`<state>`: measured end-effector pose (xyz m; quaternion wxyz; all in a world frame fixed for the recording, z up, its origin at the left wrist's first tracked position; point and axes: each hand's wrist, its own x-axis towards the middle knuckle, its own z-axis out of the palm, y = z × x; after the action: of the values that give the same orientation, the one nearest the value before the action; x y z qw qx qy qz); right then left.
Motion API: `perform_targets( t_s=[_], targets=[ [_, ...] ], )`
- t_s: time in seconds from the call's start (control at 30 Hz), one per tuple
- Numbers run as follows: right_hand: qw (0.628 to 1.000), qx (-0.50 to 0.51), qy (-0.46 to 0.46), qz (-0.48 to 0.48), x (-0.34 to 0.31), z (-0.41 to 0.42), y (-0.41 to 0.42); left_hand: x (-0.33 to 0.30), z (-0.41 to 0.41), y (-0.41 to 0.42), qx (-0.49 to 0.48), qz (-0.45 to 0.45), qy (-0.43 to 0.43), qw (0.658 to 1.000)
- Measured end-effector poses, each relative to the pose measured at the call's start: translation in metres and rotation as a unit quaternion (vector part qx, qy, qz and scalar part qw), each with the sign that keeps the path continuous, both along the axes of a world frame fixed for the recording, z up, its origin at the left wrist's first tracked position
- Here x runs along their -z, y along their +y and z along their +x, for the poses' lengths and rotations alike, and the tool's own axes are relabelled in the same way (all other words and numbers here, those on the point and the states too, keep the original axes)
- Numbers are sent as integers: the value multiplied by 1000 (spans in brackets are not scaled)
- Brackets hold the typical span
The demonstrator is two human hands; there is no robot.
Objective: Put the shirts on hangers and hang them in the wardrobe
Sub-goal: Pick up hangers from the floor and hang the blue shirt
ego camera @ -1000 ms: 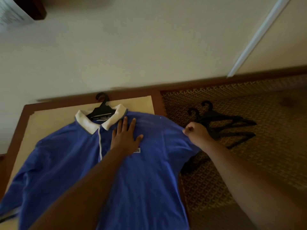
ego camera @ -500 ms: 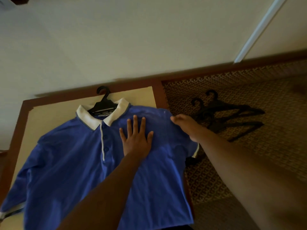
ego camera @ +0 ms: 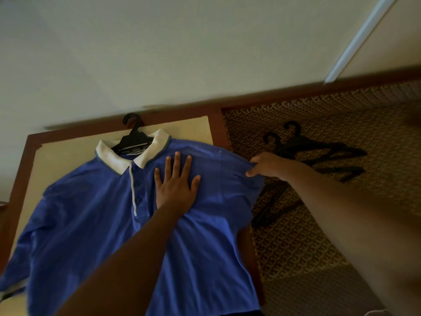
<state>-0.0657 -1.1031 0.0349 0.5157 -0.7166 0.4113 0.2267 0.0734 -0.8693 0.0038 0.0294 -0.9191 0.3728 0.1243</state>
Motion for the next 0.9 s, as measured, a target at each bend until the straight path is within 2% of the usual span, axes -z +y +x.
perform_targets(
  t_s=[0.07,0.17,0.23,0.27,0.33,0.43,0.47,0.63,0.8,0.9],
  targets=[
    [994,-43,52,-81,-7,-9,-13,1,0,0,-1,3,0,1000],
    [945,-81,146,-281,-19,-23,-29,1,0,-1,1,9,2,1000],
    [917,12,117,-380,-21,-36,-21,-4,-7,1,-1,-2,-5,1000],
    [912,90,61,-396,-21,-45,-8,-7,-15,3,-8,-13,-9,1000],
    [920,187,-18,-344,-20,-63,35,-13,-43,16,-32,-58,3,998],
    [971,70,-6,-227,-18,-81,122,-14,-102,48,-60,-84,25,994],
    [977,46,2,-207,-18,-83,143,-11,-119,58,-62,-76,21,995],
    [977,123,-23,-173,-11,-87,164,-3,-135,82,-97,-33,40,994],
    [974,125,-15,-186,-8,-95,176,-12,-135,88,-79,-47,50,994],
    [970,174,-38,-164,-5,-92,193,-19,-137,99,-91,-65,54,992]
  ],
)
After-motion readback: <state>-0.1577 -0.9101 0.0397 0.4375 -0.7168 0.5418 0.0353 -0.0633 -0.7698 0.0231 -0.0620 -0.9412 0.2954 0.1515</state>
